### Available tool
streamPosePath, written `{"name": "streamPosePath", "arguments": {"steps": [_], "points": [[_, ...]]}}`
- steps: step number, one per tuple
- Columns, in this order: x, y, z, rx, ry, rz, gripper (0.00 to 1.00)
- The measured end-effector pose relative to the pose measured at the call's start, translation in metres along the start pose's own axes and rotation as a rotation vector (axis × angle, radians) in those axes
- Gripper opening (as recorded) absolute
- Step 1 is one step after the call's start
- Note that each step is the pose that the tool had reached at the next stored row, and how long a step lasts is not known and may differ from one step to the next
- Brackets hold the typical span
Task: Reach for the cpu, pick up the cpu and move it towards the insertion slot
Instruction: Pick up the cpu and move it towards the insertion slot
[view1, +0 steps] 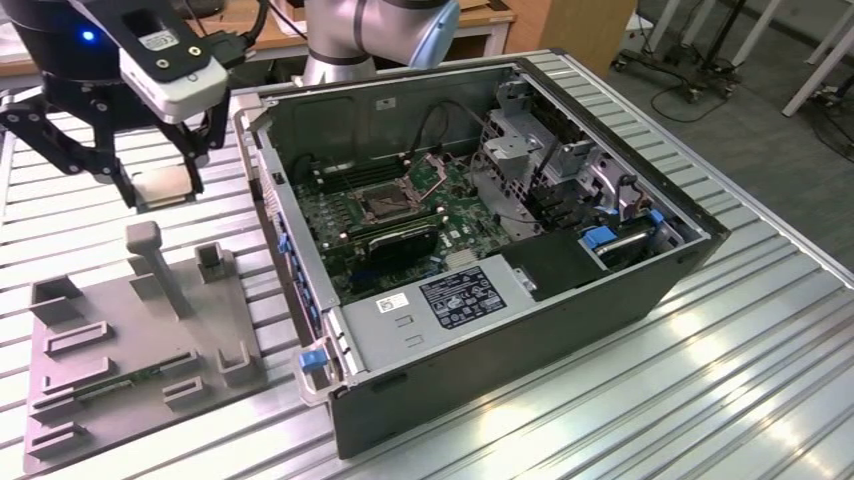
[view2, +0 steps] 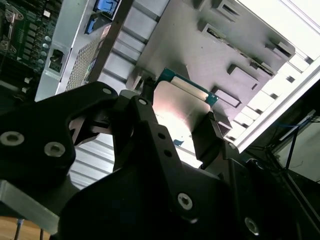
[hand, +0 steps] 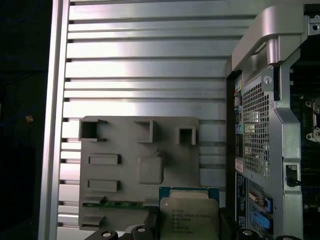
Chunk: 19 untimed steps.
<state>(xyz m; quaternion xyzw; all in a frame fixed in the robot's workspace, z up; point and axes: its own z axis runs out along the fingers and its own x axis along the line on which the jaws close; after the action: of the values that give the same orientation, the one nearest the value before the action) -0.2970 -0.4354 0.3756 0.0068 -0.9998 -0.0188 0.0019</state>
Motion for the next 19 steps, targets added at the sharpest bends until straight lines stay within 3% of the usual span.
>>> {"name": "streamPosePath", "arguments": {"steps": [9, 19], "points": [[-0.0166, 0.0003, 0.0, 0.0, 0.0, 0.0, 0.55], [-0.0242, 0.0007, 0.0007, 0.0001, 0.0, 0.002, 0.55]]}}
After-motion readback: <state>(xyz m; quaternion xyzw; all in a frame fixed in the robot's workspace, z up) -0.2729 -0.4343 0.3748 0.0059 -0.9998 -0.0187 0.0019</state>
